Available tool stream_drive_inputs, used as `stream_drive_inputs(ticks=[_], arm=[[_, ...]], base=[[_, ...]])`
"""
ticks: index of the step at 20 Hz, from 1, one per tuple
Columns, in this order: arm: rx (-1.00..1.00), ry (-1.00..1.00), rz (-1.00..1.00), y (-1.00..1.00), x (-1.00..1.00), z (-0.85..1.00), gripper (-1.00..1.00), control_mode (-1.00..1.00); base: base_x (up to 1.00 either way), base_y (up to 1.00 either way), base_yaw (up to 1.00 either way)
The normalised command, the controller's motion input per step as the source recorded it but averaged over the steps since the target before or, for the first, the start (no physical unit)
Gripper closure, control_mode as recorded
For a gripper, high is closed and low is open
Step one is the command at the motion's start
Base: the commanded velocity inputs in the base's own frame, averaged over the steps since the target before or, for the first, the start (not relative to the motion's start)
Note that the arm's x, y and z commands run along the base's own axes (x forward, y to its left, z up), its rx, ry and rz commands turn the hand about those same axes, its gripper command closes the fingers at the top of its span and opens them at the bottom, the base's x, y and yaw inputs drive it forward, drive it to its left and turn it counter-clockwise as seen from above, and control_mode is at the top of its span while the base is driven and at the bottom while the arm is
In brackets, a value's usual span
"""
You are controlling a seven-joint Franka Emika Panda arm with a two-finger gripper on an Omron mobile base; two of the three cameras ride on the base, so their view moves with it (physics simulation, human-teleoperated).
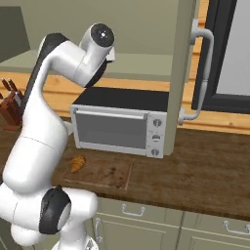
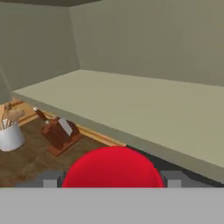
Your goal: From the different types of pastries on the counter, select a croissant and place it on the cutting board. Then retrieve a jar of jam from the cabinet and place it alongside the croissant on the cutting board.
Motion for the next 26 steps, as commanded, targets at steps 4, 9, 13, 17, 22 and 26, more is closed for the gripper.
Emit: stream_drive_inputs(ticks=[4,9,13,17,22,26], arm=[[-0.09,-0.01,0.35,-0.06,-1.0,-0.14,1.0,-1.0],[0.0,-0.13,0.38,0.04,-0.9,-0.66,1.0,-1.0],[0.14,-0.22,0.31,0.18,-0.65,-0.97,1.0,-1.0],[0.14,-0.2,0.17,0.47,-0.38,-1.0,1.0,-1.0],[0.11,-0.11,0.13,0.4,-0.09,-1.0,1.0,-1.0],[0.05,0.0,0.1,0.01,-0.03,-0.63,1.0,-1.0]], base=[[0.0,0.0,0.0],[0.0,0.0,0.0],[0.0,0.0,0.0],[0.0,0.0,0.0],[0.0,0.0,0.0],[0.0,0.0,0.0]])
